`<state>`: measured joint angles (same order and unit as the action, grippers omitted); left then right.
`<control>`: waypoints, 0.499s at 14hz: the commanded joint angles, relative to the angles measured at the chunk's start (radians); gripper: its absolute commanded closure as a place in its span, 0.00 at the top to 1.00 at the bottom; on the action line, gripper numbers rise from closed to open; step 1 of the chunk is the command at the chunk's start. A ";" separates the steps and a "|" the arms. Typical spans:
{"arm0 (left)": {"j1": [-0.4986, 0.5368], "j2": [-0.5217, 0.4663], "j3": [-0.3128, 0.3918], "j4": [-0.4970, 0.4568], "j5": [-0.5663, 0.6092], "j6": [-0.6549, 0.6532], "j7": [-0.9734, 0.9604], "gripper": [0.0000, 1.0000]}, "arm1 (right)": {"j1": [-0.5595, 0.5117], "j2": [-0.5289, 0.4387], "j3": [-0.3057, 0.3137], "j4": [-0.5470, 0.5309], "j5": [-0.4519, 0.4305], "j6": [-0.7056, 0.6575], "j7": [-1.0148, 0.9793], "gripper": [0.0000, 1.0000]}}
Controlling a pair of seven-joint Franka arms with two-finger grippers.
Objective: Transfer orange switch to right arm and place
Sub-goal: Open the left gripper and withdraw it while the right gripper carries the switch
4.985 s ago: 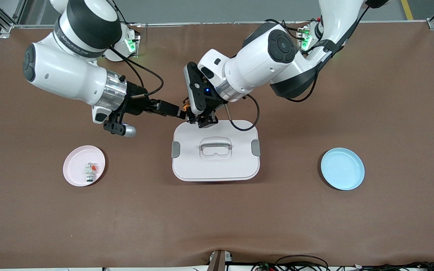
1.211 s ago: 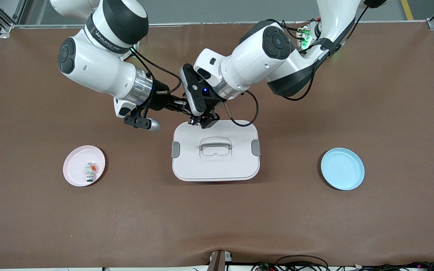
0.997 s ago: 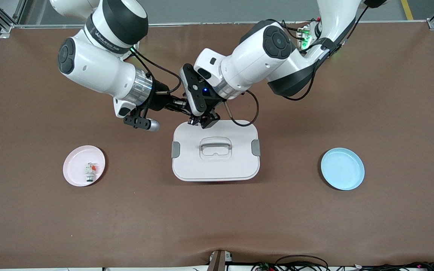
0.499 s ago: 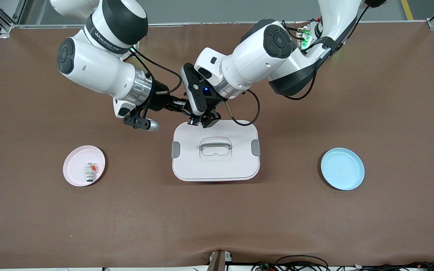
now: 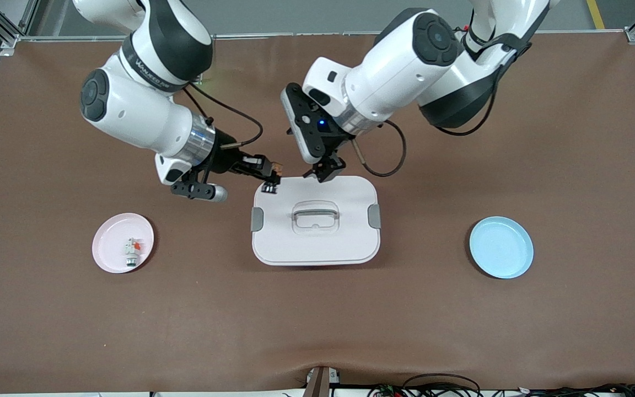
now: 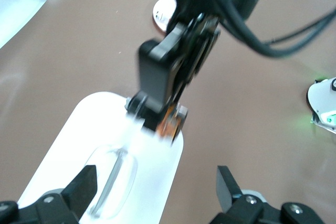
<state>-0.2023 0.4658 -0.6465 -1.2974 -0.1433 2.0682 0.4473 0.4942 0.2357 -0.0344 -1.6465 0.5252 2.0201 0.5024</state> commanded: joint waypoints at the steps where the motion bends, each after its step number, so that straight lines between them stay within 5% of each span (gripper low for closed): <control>1: 0.035 -0.050 0.002 -0.006 0.013 -0.071 -0.016 1.00 | -0.051 -0.003 0.008 0.004 -0.089 -0.063 -0.086 0.00; 7: 0.182 -0.163 0.001 -0.008 0.005 -0.247 -0.015 1.00 | -0.187 -0.003 0.008 0.004 -0.235 -0.167 -0.345 0.00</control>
<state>-0.0747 0.3648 -0.6461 -1.2928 -0.1433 1.8901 0.4469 0.3614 0.2372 -0.0388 -1.6464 0.3366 1.8869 0.2436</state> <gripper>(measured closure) 0.000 0.678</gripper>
